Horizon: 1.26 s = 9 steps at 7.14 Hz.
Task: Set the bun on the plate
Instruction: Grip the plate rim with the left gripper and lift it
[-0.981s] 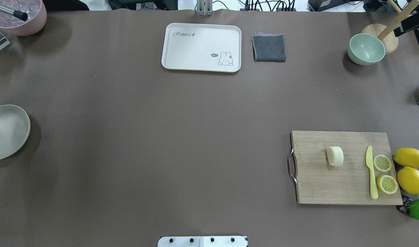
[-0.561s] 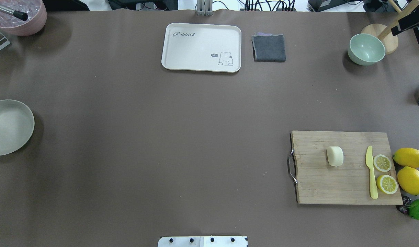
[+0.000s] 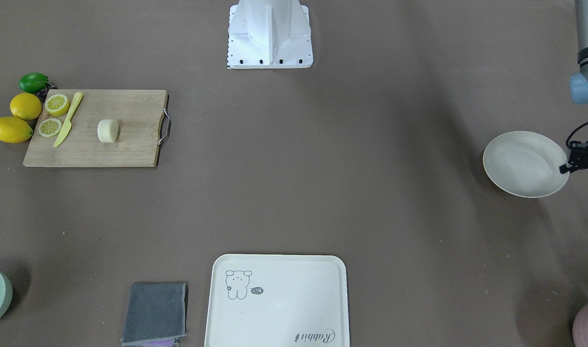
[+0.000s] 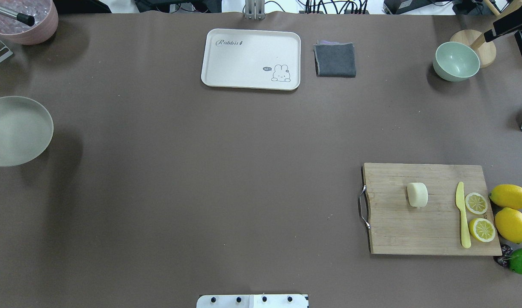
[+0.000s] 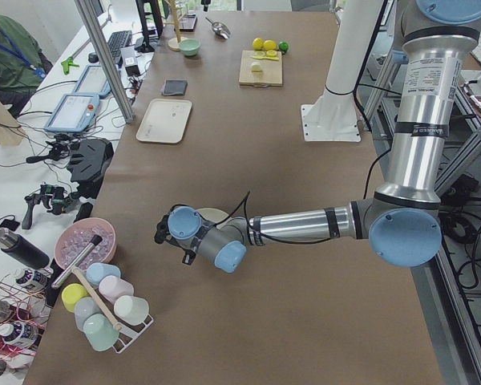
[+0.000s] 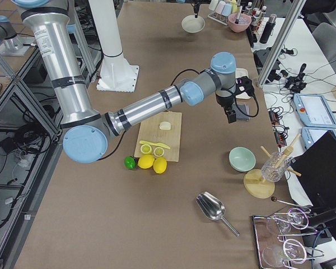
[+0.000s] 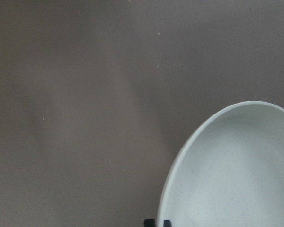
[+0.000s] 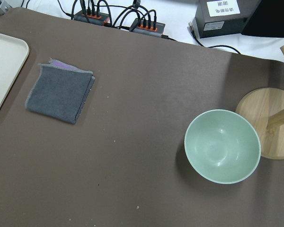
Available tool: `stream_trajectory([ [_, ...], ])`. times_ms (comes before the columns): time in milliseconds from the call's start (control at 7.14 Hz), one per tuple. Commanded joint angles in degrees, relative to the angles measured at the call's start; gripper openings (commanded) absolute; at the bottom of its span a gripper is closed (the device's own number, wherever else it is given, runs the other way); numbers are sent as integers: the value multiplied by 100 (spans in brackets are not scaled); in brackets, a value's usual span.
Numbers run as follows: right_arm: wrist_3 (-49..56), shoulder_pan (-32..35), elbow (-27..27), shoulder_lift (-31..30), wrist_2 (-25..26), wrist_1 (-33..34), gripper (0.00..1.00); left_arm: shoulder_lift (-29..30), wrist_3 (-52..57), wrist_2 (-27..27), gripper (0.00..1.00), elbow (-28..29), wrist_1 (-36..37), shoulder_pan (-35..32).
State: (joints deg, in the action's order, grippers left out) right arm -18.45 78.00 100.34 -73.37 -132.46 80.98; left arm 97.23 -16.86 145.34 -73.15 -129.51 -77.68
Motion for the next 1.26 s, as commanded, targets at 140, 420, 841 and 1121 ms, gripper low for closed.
stream_trajectory([
  [140,-19,-213,-197,-11,10,15,100,777,-2251,232,0,-1004,-65,155],
  [420,-19,-338,-409,95,28,-38,100,1156,-3390,66,0,-1604,-66,883],
  [841,-27,-338,-330,86,1,-47,100,1867,-4558,-1734,0,-1843,-75,2588],
  [1121,-27,-347,-331,86,1,-47,100,1974,-4923,-2533,0,-1940,-75,3413],
])
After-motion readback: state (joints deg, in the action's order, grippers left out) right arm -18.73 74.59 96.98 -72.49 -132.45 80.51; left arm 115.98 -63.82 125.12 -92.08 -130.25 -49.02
